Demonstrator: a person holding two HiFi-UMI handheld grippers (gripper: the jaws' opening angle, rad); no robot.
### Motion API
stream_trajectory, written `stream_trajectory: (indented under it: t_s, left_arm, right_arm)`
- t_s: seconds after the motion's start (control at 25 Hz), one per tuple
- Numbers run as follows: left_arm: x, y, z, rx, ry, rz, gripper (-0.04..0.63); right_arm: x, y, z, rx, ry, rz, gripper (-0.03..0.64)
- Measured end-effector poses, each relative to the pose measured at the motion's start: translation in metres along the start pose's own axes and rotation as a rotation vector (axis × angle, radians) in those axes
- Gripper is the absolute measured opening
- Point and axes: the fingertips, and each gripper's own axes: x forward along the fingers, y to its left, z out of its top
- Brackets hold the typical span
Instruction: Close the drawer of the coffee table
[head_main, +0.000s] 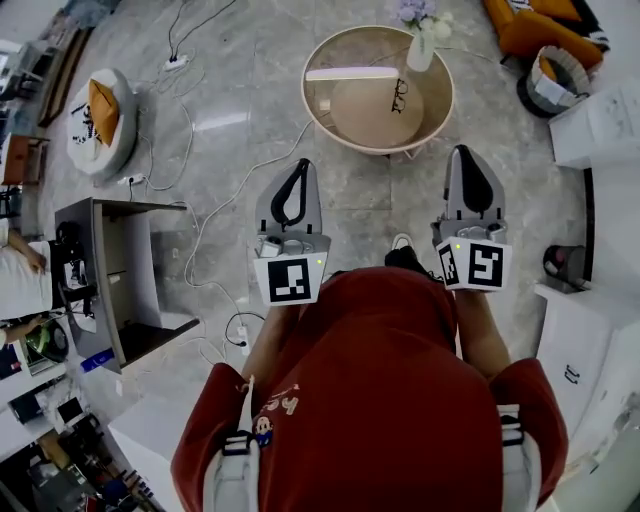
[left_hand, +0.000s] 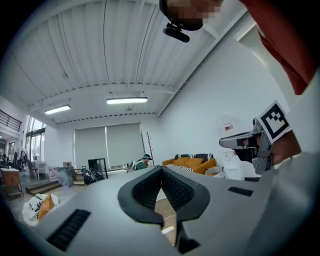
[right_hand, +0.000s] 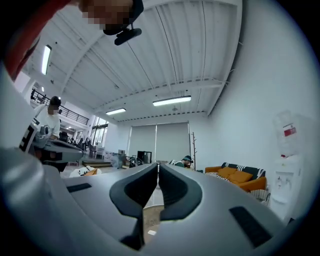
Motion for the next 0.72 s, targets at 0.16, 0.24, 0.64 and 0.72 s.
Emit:
stream_trajectory:
  t_s: [0.16,0.24,0.64,0.72]
  left_arm:
    - [0.001,0.013,0.008,0.009,-0.027,0.016,0.014]
    - [0.000,0.020,0.012,0.021,-0.036,0.027,0.014]
    - [-0.008,0.027,0.012,0.022,-0.047,0.044,0.014]
    - [-0.011,0.025,0.011,0.019,-0.039,0.043,0.014]
  right_arm:
    - [0.011,0.002,0.013,-0.011,-0.036,-0.014,0.025]
    - [0.014,0.004,0.019,-0.025,-0.046,-0.011,0.024]
    - [0.011,0.000,0.023,-0.072,-0.040,-0.033,0.023]
    - [0.008,-0.004,0.021,-0.068,-0.029,-0.051,0.023]
